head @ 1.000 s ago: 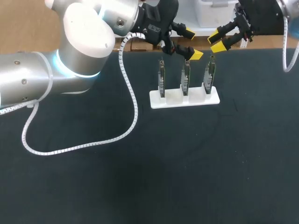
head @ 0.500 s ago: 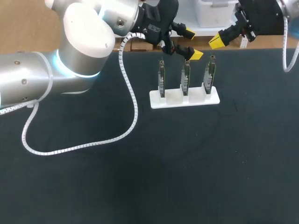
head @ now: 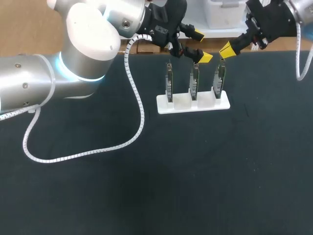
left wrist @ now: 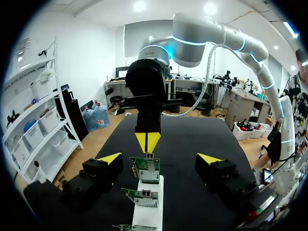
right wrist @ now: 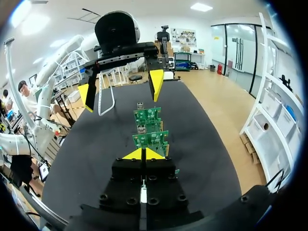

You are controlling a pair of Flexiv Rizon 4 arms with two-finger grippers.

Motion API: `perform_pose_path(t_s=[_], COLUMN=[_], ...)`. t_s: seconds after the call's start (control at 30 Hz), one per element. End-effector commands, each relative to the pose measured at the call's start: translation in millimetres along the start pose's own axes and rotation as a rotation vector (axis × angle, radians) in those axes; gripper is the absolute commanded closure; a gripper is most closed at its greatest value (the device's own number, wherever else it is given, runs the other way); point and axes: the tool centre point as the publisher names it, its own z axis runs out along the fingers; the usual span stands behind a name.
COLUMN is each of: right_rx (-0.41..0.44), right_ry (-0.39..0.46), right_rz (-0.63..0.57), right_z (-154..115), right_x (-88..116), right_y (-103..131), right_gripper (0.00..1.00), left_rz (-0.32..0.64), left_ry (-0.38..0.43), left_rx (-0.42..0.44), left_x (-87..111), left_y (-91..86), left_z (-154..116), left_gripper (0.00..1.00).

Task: Pick up the optical module with the left hand, and insert it into the network port with the right hand.

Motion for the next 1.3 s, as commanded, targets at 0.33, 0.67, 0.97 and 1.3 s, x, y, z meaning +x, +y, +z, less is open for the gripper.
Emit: perform_pose_path(t_s=[0.33,0.67,0.97,1.3], right_rx=[-0.010,-0.015,-0.027,-0.026], right_ry=[0.008,0.003,0.003,-0.056], right_rz=[0.016,0.021,0.036,-0.021], right_z=[6.1,9.3,14.8,1.5], right_x=[8.5,12.7,20.5,-3.1], right_y=[0.6,2.8,-0.6,1.4], right_gripper=[1.00,1.00,1.00,0.95], left_rz=[-0.003,-0.003,-0.003,-0.003], left_ry=[0.008,0.008,0.008,0.008], left_rx=[0.001,0.001,0.001,0.001], left_x=[-1.5,-1.5,-1.5,-1.5], left_y=[1.0,1.0,1.0,1.0], left_z=[0.5,0.5,0.5,0.5], left_gripper=[0.00,0.00,0.00,0.00])
